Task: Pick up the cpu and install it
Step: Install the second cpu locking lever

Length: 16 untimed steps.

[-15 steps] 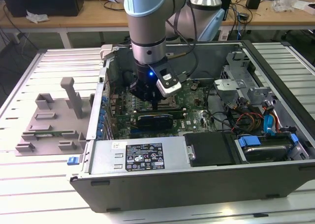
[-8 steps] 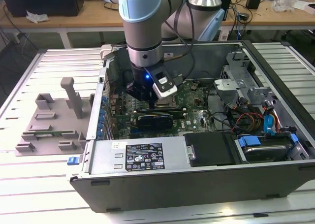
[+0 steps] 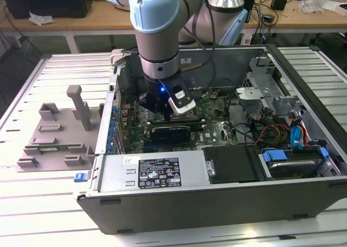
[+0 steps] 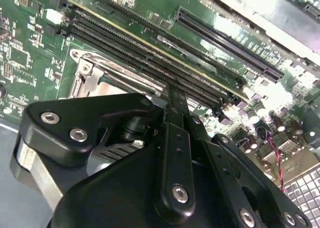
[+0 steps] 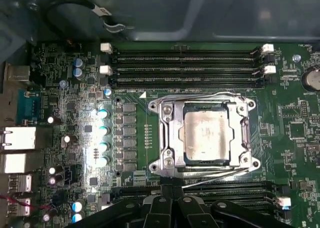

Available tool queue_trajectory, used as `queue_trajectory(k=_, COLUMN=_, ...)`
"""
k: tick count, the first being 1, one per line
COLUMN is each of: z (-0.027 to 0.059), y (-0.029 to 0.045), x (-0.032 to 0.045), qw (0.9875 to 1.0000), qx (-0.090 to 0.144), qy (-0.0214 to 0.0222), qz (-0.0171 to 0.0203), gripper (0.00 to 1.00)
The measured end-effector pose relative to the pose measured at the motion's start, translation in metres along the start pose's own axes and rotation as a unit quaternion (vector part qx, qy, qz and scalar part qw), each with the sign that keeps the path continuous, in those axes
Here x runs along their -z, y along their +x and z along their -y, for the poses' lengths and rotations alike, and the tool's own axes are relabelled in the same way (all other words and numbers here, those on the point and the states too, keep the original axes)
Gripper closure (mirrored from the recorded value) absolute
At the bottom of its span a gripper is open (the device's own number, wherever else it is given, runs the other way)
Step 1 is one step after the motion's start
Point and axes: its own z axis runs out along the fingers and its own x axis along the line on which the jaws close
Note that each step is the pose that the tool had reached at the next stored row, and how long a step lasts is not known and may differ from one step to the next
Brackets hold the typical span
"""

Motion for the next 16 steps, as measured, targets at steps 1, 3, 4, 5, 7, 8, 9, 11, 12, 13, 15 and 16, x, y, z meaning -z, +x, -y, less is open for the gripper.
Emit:
queue_trajectory(k=1, z=0.0012, y=0.0000, x=0.0001, qw=1.0000, qx=0.000, qy=-0.0047, qz=-0.0001, gripper=0.89)
queue_trajectory(k=3, z=0.0038, y=0.0002, x=-0.0001, qw=0.9999, qx=-0.001, qy=-0.0161, qz=-0.0002, gripper=0.89)
queue_trajectory(k=4, z=0.0050, y=0.0003, x=-0.0003, qw=0.9998, qx=-0.001, qy=-0.0194, qz=-0.0002, gripper=0.89)
queue_trajectory(k=5, z=0.0064, y=0.0005, x=-0.0008, qw=0.9998, qx=-0.001, qy=-0.0223, qz=-0.0003, gripper=0.89)
queue_trajectory(k=7, z=0.0099, y=0.0008, x=-0.0024, qw=0.9994, qx=-0.002, qy=-0.0342, qz=-0.0005, gripper=0.89)
queue_trajectory(k=8, z=0.0102, y=0.0008, x=-0.0027, qw=0.9992, qx=-0.002, qy=-0.0387, qz=-0.0005, gripper=0.89)
queue_trajectory(k=9, z=0.0104, y=0.0008, x=-0.0031, qw=0.9991, qx=-0.003, qy=-0.0432, qz=-0.0006, gripper=0.89)
queue_trajectory(k=11, z=0.0116, y=0.0013, x=-0.0050, qw=0.9987, qx=-0.003, qy=-0.0515, qz=-0.0007, gripper=0.89)
queue_trajectory(k=12, z=0.0128, y=0.0015, x=-0.0060, qw=0.9986, qx=-0.003, qy=-0.0531, qz=-0.0007, gripper=0.89)
queue_trajectory(k=13, z=0.0137, y=0.0015, x=-0.0066, qw=0.9985, qx=-0.003, qy=-0.0539, qz=-0.0007, gripper=0.89)
queue_trajectory(k=15, z=0.0150, y=0.0020, x=-0.0072, qw=0.9984, qx=-0.004, qy=-0.0569, qz=-0.0007, gripper=0.89)
queue_trajectory(k=16, z=0.0156, y=0.0026, x=-0.0076, qw=0.9982, qx=-0.004, qy=-0.0601, qz=-0.0007, gripper=0.89)
